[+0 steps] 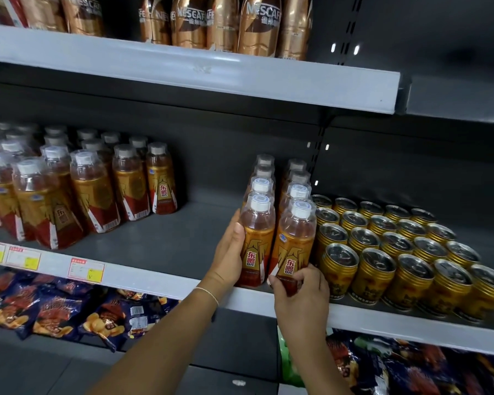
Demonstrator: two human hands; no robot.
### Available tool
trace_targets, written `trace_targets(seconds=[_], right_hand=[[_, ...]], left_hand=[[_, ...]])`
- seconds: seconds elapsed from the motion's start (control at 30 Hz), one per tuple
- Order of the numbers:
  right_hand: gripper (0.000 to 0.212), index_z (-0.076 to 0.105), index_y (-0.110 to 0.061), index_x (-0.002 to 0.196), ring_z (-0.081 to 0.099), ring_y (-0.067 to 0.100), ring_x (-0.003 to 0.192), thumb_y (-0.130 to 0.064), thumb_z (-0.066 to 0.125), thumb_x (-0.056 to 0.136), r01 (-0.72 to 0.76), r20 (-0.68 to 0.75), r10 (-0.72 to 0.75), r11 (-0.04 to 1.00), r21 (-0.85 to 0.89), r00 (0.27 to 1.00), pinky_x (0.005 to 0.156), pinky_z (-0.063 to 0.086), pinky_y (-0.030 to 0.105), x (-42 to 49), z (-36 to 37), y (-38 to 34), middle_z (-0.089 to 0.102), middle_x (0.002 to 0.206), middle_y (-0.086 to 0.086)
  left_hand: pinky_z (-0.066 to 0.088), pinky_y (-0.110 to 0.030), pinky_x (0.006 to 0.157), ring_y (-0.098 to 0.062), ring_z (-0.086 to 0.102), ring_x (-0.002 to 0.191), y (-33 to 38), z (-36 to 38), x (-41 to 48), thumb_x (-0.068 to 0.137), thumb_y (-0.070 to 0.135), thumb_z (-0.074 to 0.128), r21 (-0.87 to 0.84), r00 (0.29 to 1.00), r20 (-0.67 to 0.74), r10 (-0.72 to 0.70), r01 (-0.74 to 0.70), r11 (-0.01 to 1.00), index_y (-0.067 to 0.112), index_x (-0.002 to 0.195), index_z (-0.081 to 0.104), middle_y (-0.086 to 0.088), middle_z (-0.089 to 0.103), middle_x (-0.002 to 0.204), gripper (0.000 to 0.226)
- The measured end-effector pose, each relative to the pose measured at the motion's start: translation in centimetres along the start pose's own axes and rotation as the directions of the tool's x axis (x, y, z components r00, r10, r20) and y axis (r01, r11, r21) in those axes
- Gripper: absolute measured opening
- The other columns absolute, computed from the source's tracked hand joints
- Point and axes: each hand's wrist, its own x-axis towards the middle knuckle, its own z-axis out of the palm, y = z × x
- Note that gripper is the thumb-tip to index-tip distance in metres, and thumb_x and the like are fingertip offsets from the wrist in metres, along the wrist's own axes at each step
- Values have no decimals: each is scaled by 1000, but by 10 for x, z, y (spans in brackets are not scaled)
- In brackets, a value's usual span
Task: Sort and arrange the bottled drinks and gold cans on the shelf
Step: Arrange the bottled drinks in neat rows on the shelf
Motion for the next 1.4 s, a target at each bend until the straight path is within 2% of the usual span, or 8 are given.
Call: trace_targets(seconds=[0.37, 0.53, 0.77, 0.87, 0.97, 1.07, 1.23, 1.4], right_hand=[[43, 52, -11, 90, 54, 36, 115, -23, 88, 71, 31, -10, -31, 999, 15, 999, 77, 47, 31, -1, -4, -1, 58, 119, 17], [37, 58, -10, 84, 54, 26, 91, -20, 89, 68, 169, -109, -169, 986, -14, 980, 65, 46, 30, -15, -7, -13, 53, 99, 8], [19, 65, -15, 93, 54, 3, 72, -9, 77, 80, 234, 99, -258, 952, 199, 961, 61, 48, 19, -32, 11, -46, 58, 85, -9], [18, 66, -16, 100, 56, -1, 71, -12, 73, 84, 254, 210, -306, 936, 243, 928, 63, 48, 15, -32, 24, -58, 62, 87, -10], [16, 66, -20, 103, 56, -3, 73, -21, 66, 86, 270, 358, -344, 932, 243, 868, 65, 43, 8, -28, 45, -74, 63, 88, -11], [21, 66, -21, 106, 59, 2, 74, -30, 62, 88, 296, 509, -346, 938, 181, 788, 69, 50, 16, -16, 74, -99, 65, 89, -10], [36, 62, -16, 122, 67, 18, 94, -32, 64, 90, 249, 660, -219, 967, 49, 718, 87, 54, 32, 26, 139, -144, 71, 105, 1], [49, 56, -9, 127, 62, 27, 113, -27, 72, 85, 154, 634, -102, 988, -27, 767, 91, 46, 28, 70, 202, -187, 67, 121, 11]], left_hand=[[49, -40, 101, -11, 60, 120, 3, -1, 0, 84, 82, 29, 80, 999, 1, 41, -41, 996, 39, 140, 44, 9, 61, 131, 73], [53, -26, 92, -13, 60, 119, 4, -1, -4, 83, 82, 36, 18, 999, 7, 36, -36, 999, 39, 139, 45, 8, 62, 130, 70], [36, -46, 113, -15, 49, 131, 10, -17, -1, 79, 85, 31, -12, 997, 25, -74, 75, 997, 31, 146, 39, 3, 54, 142, 86], [38, -42, 111, -12, 55, 123, 17, -47, 0, 91, 68, 39, 150, 993, -65, -101, 109, 983, 29, 128, 58, 1, 61, 131, 58], [49, -44, 92, -23, 65, 91, 27, -92, 11, 100, 35, 50, 410, 988, -124, -89, 133, 903, 11, 90, 68, -15, 69, 94, 32], [41, -27, 62, -19, 56, 72, 43, -143, 25, 98, 28, 51, 684, 988, -106, -115, 156, 713, 14, 69, 60, 0, 59, 66, 33], [44, -24, 78, -22, 60, 100, 67, -218, 53, 88, 23, 49, 858, 975, -108, -192, 190, 478, 18, 102, 68, -3, 66, 107, 24], [44, -24, 86, -24, 61, 105, 71, -259, 71, 80, 28, 46, 861, 969, -85, -231, 188, 473, 22, 102, 64, -7, 66, 114, 29]])
